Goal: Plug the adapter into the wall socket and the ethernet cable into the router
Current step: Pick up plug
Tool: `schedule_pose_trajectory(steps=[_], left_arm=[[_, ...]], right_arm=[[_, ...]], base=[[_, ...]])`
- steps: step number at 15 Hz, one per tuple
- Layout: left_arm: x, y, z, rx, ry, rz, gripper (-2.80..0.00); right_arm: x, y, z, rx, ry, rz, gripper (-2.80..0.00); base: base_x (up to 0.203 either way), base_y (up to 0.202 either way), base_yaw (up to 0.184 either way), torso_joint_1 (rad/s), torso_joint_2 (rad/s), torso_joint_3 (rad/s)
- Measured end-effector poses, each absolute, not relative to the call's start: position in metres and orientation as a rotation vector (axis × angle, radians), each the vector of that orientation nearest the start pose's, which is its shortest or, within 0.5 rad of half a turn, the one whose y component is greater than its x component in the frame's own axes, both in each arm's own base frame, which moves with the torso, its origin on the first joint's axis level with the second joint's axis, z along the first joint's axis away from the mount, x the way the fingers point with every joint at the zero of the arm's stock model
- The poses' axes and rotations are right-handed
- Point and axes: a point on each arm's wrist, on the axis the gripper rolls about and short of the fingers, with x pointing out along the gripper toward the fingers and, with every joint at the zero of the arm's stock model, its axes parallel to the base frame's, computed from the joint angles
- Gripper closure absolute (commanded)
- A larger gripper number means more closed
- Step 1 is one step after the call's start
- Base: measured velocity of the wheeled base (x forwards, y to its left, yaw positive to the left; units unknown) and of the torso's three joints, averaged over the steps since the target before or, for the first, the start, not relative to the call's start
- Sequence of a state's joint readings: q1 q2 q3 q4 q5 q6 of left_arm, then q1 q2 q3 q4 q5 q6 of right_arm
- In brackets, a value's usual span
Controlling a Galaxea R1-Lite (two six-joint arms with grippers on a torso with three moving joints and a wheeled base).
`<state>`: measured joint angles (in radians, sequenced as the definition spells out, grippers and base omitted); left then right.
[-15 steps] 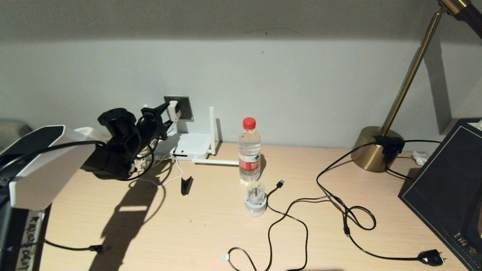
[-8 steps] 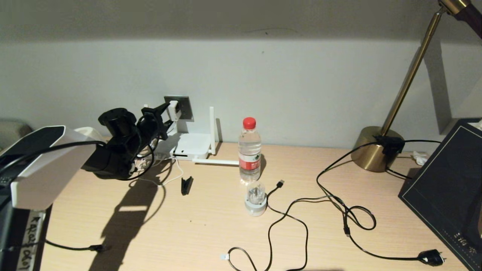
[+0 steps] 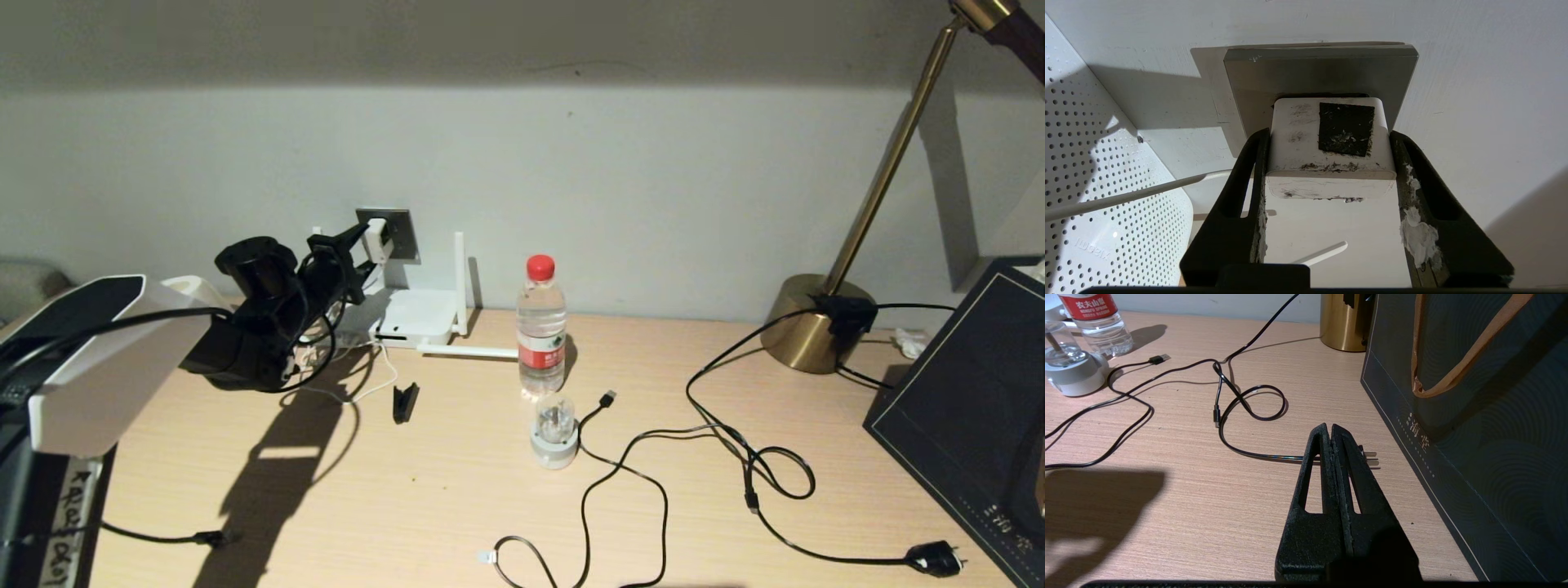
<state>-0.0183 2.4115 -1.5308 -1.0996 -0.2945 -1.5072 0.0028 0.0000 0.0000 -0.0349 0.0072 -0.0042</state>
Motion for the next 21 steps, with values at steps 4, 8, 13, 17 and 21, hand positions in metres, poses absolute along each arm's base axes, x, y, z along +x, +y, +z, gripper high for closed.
schedule_pose_trajectory(steps=[4, 8, 13, 17, 21], left_arm=[[0.494, -0.015, 0.135, -1.457, 0.056, -0.415, 0.0], [0.495, -0.016, 0.136, -1.458, 0.047, -0.414, -2.8], [0.494, -0.014, 0.138, -1.46, 0.033, -0.406, -2.8], [0.491, -0.014, 0.141, -1.459, 0.032, -0.406, -2.8], [0.476, -0.024, 0.138, -1.302, 0.062, -0.381, -2.8]], right_arm=[[-0.023, 0.0, 0.079, -0.004, -0.034, 0.01, 0.0], [-0.023, 0.0, 0.079, -0.004, -0.035, 0.01, 0.0], [-0.023, 0.0, 0.079, -0.004, -0.035, 0.01, 0.0], [-0.023, 0.0, 0.079, -0.004, -0.035, 0.01, 0.0], [-0.023, 0.0, 0.079, -0.004, -0.034, 0.01, 0.0]], base=[[0.0, 0.0, 0.0, 0.0, 0.0, 0.0], [0.0, 0.0, 0.0, 0.0, 0.0, 0.0], [0.0, 0.0, 0.0, 0.0, 0.0, 0.0], [0.0, 0.0, 0.0, 0.0, 0.0, 0.0], [0.0, 0.0, 0.0, 0.0, 0.0, 0.0]])
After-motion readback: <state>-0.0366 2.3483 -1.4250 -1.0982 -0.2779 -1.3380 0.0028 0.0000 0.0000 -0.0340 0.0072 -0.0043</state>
